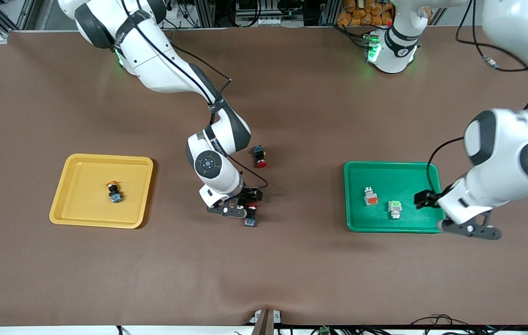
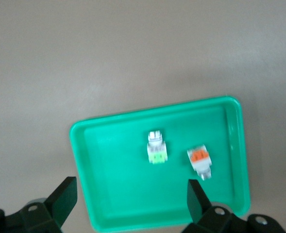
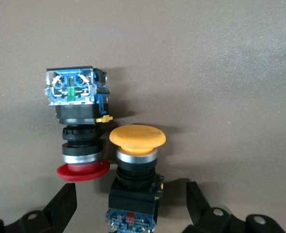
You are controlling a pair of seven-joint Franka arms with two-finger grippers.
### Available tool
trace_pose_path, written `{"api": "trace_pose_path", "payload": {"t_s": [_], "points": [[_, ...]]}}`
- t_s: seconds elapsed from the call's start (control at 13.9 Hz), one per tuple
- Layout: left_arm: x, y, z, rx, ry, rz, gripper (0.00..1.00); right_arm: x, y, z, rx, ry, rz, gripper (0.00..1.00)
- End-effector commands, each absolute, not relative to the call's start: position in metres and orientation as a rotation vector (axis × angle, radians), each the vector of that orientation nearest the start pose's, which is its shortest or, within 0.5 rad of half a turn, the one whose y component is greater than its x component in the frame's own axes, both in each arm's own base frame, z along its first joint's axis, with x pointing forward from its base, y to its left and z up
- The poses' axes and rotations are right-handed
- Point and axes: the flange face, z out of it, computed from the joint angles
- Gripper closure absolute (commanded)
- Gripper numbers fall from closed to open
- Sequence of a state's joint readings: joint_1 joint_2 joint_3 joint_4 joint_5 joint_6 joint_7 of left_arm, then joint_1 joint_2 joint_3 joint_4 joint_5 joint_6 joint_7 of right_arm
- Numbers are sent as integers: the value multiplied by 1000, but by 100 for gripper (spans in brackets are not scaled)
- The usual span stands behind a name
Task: Place green and yellow buttons in trays
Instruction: 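Grasp the yellow-cap blue button with the right gripper while the left gripper lifts, then carry the yellow-cap button toward the yellow tray while the left arm withdraws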
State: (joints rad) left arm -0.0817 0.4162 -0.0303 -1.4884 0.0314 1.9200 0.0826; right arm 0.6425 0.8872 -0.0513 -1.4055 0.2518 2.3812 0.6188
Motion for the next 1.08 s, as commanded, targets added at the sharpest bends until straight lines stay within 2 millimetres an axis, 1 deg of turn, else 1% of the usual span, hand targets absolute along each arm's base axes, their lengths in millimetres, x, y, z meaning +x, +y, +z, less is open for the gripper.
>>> {"api": "trace_pose_path", "payload": {"t_s": [0.0, 0.07, 0.14, 0.22, 0.29, 0.43, 0.5, 0.57, 0.65, 0.72, 0.86, 0.93, 1.0], "points": [[648, -62, 495, -3105, 295, 42, 0, 612, 421, 176, -2950, 290, 3, 0], [634, -58, 517, -3101, 284, 64, 0, 612, 421, 175, -2953, 284, 6, 25], [623, -56, 534, -3100, 278, 85, 0, 612, 421, 175, -2956, 275, 6, 59], [612, -54, 551, -3098, 271, 97, 0, 612, 421, 175, -2953, 283, 8, 97], [601, -52, 568, -3098, 260, 92, 0, 610, 423, 175, -2953, 281, 9, 100], [581, -51, 598, -3098, 250, 83, 0, 610, 424, 178, -2951, 276, 7, 100], [573, -49, 608, -3098, 237, 85, 0, 613, 421, 182, -2950, 283, 6, 100], [562, -47, 622, -3098, 219, 80, 0, 617, 417, 192, -2942, 297, -4, 100], [550, -42, 637, -3099, 199, 71, 0, 627, 399, 197, -2938, 335, -4, 100], [535, -40, 653, -3098, 197, 73, 0, 638, 377, 211, -2942, 367, 29, 100], [511, -33, 671, -3101, 175, 104, 0, 650, 340, 247, -2958, 418, 126, 100], [505, -33, 675, -3101, 175, 97, 0, 656, 320, 263, -2957, 451, 151, 100], [501, -32, 679, -3103, 173, 83, 0, 663, 291, 275, -2952, 508, 187, 100]]}}
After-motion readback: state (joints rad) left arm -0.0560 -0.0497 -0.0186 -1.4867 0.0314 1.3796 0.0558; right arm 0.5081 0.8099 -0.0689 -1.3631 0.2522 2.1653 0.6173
